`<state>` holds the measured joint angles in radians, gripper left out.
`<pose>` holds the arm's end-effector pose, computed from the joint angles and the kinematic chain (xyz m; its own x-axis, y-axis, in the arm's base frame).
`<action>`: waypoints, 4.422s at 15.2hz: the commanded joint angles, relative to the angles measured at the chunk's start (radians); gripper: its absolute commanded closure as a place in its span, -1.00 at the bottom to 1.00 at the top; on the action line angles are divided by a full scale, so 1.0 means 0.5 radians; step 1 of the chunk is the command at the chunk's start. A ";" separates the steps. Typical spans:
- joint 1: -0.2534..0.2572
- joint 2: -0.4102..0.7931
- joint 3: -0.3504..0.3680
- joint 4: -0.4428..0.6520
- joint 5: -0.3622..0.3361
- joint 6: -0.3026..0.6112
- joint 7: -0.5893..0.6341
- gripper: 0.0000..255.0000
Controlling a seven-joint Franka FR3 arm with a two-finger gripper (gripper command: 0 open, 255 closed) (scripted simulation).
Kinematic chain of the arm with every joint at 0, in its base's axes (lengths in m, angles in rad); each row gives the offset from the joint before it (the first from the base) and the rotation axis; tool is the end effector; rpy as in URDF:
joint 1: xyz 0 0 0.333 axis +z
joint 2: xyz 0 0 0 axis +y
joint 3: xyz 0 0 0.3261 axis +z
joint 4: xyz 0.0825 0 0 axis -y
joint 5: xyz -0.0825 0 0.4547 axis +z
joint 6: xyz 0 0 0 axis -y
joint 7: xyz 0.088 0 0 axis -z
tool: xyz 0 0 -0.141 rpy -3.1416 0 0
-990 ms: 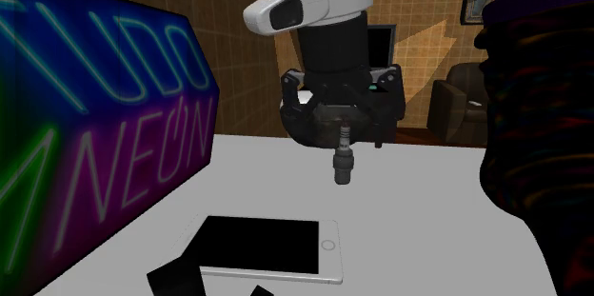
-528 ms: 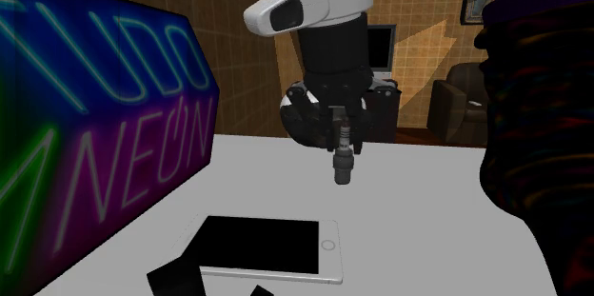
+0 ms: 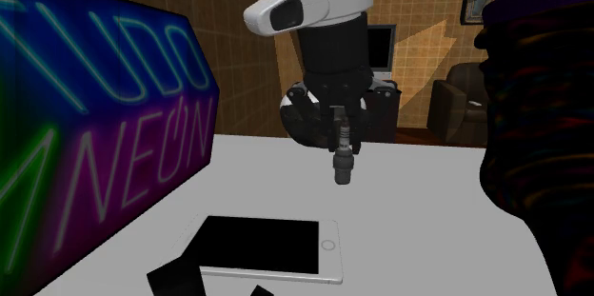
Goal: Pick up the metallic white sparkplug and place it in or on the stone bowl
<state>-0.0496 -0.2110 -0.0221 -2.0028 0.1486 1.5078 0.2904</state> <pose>0.5196 -0.0161 0.4916 0.8889 -0.3369 -0.3105 -0.3728 -0.9258 -0.0627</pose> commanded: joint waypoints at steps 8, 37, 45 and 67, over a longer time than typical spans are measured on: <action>0.000 0.011 -0.004 0.225 0.002 -0.213 0.028 1.00; -0.033 -0.419 -0.057 0.446 -0.021 -0.869 0.043 1.00; -0.054 -0.746 -0.078 0.107 -0.061 -0.862 0.001 1.00; -0.066 -0.879 -0.071 -0.337 -0.079 -0.554 -0.039 -1.00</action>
<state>-0.0824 -0.6504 -0.0575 -2.1711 0.1093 1.2309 0.2711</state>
